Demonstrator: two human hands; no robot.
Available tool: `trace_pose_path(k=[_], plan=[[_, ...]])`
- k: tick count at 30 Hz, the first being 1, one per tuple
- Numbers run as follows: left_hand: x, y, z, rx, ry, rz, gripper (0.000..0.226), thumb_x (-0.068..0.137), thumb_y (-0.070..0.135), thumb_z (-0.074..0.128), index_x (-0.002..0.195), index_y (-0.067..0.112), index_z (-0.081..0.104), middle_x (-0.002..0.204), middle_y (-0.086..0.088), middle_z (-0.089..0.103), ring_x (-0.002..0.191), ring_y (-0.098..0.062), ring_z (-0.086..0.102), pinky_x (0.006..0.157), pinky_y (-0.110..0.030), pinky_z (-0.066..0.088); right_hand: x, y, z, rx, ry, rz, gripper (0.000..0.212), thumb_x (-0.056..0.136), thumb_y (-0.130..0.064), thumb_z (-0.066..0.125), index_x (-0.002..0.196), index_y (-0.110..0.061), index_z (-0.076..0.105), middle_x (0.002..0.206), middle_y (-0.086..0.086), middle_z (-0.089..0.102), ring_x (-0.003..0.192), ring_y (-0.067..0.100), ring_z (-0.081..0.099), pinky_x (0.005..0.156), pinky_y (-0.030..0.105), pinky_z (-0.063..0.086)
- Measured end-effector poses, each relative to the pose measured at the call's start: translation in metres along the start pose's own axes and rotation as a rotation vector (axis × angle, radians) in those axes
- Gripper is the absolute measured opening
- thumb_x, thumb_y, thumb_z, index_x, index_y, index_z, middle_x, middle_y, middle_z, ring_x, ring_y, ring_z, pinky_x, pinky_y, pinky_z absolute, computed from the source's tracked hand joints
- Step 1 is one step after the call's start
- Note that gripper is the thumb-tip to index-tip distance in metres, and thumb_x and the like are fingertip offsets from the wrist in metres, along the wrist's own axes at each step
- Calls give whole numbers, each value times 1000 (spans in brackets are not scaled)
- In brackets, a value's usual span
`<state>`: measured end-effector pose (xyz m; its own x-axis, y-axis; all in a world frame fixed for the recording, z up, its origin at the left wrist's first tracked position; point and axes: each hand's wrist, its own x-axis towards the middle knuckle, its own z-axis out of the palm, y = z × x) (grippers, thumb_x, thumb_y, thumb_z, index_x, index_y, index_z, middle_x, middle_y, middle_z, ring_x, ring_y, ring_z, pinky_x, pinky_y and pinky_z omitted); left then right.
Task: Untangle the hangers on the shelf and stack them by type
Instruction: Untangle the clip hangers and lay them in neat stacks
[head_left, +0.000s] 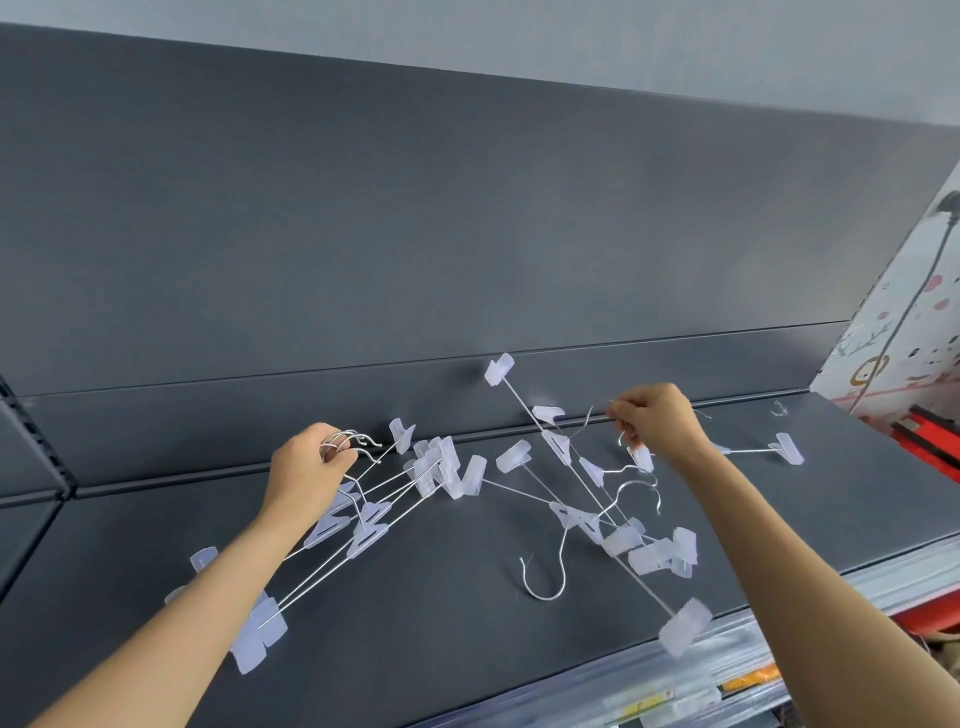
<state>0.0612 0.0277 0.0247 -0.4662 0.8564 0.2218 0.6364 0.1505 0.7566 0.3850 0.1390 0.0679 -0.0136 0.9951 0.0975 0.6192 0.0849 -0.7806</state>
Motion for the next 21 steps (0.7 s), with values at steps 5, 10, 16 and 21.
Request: trace_pose_path(k=[5, 10, 16, 21], plan=[[-1, 0, -1, -27, -2, -5, 0, 82, 4, 61, 82, 4, 61, 75, -7, 59, 73, -25, 50, 58, -23, 36, 3, 16, -3, 193, 135, 43, 28, 83, 1, 49, 58, -7, 60, 49, 2, 52, 32, 7, 42, 39, 14, 40], [-1, 0, -1, -17, 0, 4, 2, 83, 3, 59, 83, 2, 61, 74, -9, 58, 72, -26, 50, 58, -22, 36, -7, 35, -5, 562, 233, 154, 24, 87, 1, 50, 64, -3, 58, 56, 9, 50, 32, 3, 46, 40, 14, 46], [-1, 0, 0, -6, -3, 12, 4, 83, 5, 60, 80, 5, 58, 71, -6, 56, 69, -24, 48, 57, -20, 36, -18, 61, 5, 864, 290, 255, 25, 91, -1, 47, 70, -5, 58, 67, 12, 53, 40, 4, 57, 48, 15, 53], [0, -1, 1, -2, 0, 13, 4, 83, 5, 61, 80, 4, 59, 72, -7, 57, 69, -25, 48, 57, -19, 36, -23, 64, 23, 1130, 314, 302, 25, 95, -4, 44, 73, -4, 56, 72, 13, 54, 43, 7, 60, 52, 17, 55]])
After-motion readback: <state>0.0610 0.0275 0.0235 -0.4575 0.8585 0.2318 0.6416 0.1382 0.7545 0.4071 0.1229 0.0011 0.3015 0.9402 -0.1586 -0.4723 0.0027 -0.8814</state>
